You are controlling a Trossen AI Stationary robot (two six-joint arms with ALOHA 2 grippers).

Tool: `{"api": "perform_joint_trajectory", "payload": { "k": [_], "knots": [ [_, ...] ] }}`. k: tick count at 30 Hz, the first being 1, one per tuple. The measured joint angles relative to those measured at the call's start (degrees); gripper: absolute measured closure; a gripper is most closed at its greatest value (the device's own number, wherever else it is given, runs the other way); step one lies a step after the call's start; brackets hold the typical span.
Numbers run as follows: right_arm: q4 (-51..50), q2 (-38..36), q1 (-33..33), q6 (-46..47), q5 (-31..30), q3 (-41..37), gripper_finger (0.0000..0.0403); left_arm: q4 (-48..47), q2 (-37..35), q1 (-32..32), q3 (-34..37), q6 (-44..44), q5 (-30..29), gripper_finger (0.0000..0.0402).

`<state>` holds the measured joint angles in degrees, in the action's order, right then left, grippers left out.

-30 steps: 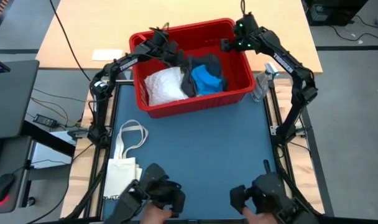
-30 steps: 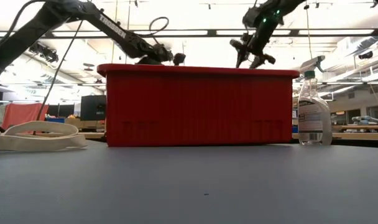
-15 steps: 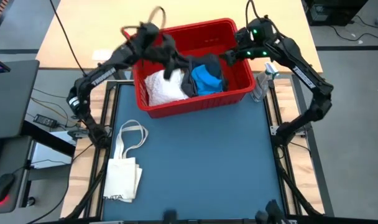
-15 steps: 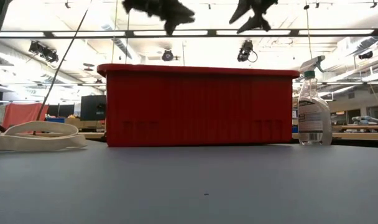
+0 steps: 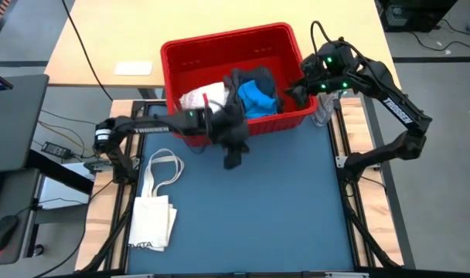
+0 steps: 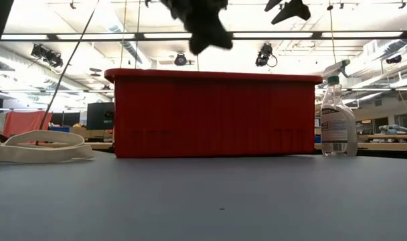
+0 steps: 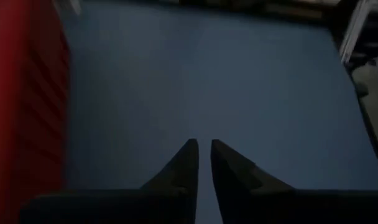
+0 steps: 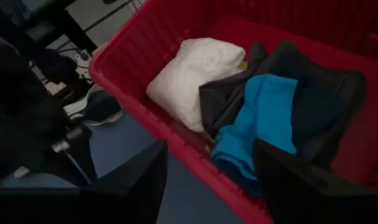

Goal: Fold Laundry from Bin
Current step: Move the bin to the other table

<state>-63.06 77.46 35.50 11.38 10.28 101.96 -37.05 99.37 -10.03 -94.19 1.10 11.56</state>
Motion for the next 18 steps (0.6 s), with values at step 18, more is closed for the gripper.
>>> {"api": "perform_joint_trajectory", "payload": {
  "k": [18],
  "knots": [
    [4.9,-5.45,-3.86,6.9,-3.83,-12.99,0.0165,24.82,0.22,-18.44,14.18,-5.16,-6.04,0.0398]
  ]
}}
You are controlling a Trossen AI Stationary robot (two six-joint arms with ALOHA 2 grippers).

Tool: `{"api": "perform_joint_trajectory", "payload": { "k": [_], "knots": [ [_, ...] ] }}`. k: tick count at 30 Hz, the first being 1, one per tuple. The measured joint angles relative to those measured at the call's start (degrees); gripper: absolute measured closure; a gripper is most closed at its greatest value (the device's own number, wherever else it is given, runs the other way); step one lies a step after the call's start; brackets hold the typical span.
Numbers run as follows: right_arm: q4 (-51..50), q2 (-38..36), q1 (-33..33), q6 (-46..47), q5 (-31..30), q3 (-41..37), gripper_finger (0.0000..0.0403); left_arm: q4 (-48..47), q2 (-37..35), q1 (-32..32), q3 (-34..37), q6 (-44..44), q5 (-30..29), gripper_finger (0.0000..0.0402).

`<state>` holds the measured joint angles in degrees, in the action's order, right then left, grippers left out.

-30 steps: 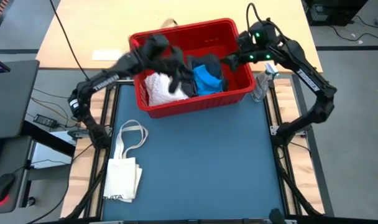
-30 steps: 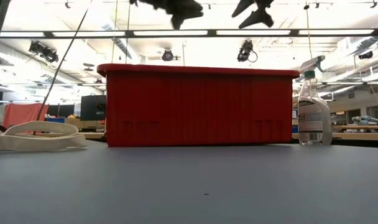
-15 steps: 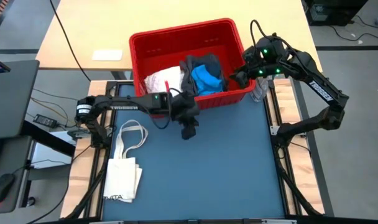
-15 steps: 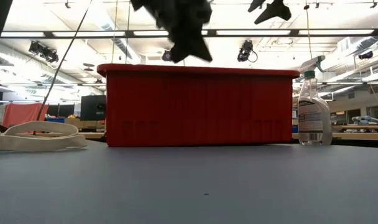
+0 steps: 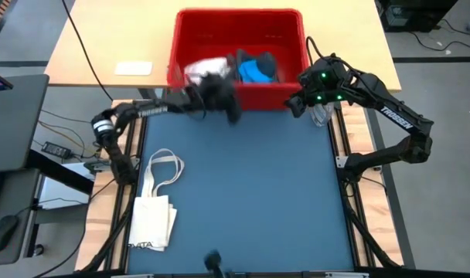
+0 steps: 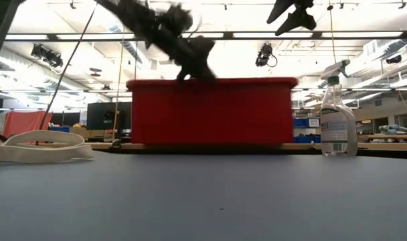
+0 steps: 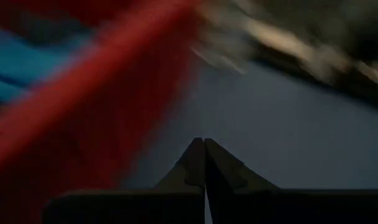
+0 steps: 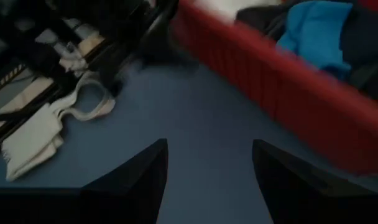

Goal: Fold Laundry from Bin
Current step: Move the bin to the other table

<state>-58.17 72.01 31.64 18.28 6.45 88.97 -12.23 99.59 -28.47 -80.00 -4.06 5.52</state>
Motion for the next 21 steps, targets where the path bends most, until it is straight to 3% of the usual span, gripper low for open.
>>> {"api": "perform_joint_trajectory", "payload": {
  "k": [5,10,15,21],
  "knots": [
    [3.48,0.04,0.52,1.4,-3.9,-0.85,0.0165,11.22,4.46,-12.23,0.26,-1.66,-0.6,0.0398],
    [3.73,0.04,1.63,2.78,-5.28,-0.85,0.0165,16.68,7.87,-19.52,0.21,-11.17,9.56,0.0399],
    [3.04,0.14,1.61,2.32,-8.73,-2.99,0.0165,17.2,8.35,-19.77,0.19,-10.56,15.6,0.0399],
    [3.75,0.26,1.79,4.24,-8.65,-12.3,0.0165,17.11,7.64,-16.03,0.19,-6.95,21.63,0.0399]
  ]
}}
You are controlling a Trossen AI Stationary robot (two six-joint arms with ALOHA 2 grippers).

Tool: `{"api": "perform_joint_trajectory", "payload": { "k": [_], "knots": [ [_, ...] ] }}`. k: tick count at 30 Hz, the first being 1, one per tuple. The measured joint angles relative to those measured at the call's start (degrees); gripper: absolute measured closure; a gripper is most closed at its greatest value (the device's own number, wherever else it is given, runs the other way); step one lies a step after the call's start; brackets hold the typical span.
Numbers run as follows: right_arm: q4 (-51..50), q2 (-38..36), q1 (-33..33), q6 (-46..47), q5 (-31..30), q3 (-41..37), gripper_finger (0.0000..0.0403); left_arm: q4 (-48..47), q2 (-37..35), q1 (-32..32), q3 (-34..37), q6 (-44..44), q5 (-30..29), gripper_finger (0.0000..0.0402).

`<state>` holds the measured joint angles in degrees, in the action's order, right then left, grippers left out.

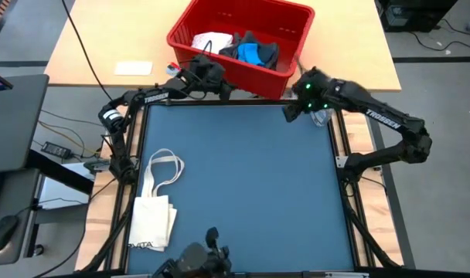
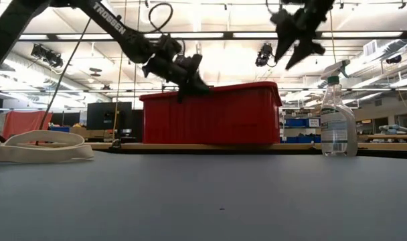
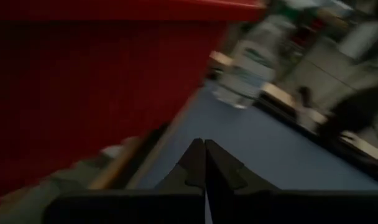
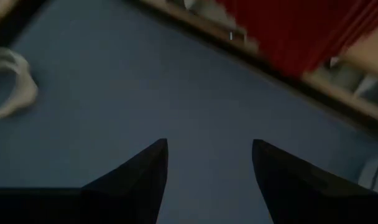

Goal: Fold Laundry from Bin
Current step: Move the bin to the other table

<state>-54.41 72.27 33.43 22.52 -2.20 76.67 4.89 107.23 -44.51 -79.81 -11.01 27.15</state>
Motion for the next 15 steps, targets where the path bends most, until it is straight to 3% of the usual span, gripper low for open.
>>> {"api": "perform_joint_trajectory", "payload": {
  "k": [3,6,10,15],
  "knots": [
    [2.96,-0.37,-1.36,1.76,1.21,-5.77,0.017,-0.18,-1.59,2.39,0.0,0.09,2.21,0.0399],
    [9.14,-2.06,-3.23,3.86,5.37,-10.83,0.0202,-0.13,-5.07,4.68,0.0,0.28,2.31,0.0399],
    [17.14,-5.49,-6.19,6.05,10.54,-15.64,0.0285,0.14,-11.0,7.15,-0.07,1.21,1.18,0.0399],
    [26.0,-11.58,-11.55,5.42,12.83,-17.98,0.039,0.27,-17.36,9.74,-0.07,0.07,-0.27,0.0399]
  ]
}}
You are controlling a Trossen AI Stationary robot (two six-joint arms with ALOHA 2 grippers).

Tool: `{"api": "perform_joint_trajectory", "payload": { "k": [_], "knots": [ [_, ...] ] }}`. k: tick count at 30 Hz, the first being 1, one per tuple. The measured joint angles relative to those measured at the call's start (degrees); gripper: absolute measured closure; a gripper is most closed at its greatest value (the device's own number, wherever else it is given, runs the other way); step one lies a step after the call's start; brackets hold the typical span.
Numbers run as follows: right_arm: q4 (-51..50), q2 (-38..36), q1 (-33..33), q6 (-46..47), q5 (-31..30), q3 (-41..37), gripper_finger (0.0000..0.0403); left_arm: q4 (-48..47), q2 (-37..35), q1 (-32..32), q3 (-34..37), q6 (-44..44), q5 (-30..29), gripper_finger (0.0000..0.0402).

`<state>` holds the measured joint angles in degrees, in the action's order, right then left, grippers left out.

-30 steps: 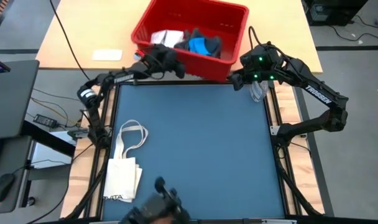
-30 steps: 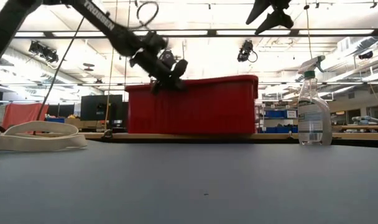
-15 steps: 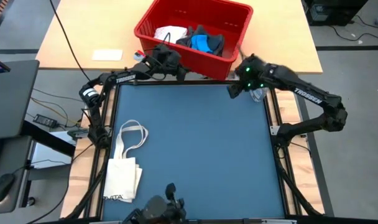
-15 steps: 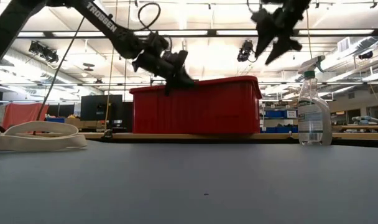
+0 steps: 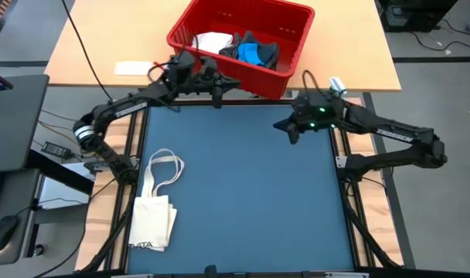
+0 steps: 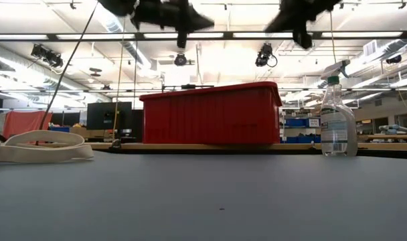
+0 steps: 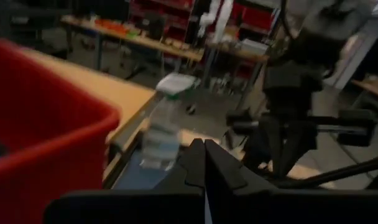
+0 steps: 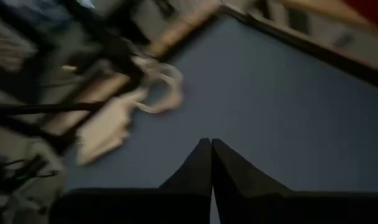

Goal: Fold Laundry from Bin
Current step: Move the bin to the other table, then return to Home Position

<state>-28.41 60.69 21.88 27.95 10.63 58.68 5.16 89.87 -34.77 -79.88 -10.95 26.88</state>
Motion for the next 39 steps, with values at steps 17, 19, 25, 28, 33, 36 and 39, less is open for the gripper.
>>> {"api": "perform_joint_trajectory", "payload": {
  "k": [17,19,25,28,33,36,39],
  "knots": [
    [1.72,15.87,12.22,-26.83,-19.74,0.08,0.04,-11.18,-4.92,28.59,0.0,0.43,-29.33,0.04],
    [7.05,19.6,15.31,-30.09,-20.57,0.74,0.04,-11.31,-4.94,30.33,0.0,-0.2,-31.71,0.04],
    [21.64,25.76,23.73,-32.66,-30.23,3.08,0.04,-13.59,-4.92,33.91,0.0,-1.87,-37.34,0.04],
    [26.68,26.27,26.62,-32.76,-31.9,3.44,0.0399,-14.59,-4.92,34.77,0.0,-2.46,-39.2,0.04],
    [28.84,23.06,27.79,-38.78,-28.84,4.1,0.0398,-15.5,-4.92,35.08,0.0,-2.35,-40.19,0.04],
    [23.3,20.1,27.68,-36.51,-13.2,3.99,0.0398,-18.27,-4.92,34.83,0.0,-1.32,-40.27,0.04],
    [18.09,16.42,27.26,-29.8,11.18,3.88,0.04,-24.01,-4.92,34.59,0.0,-0.08,-40.29,0.04]
  ]
}}
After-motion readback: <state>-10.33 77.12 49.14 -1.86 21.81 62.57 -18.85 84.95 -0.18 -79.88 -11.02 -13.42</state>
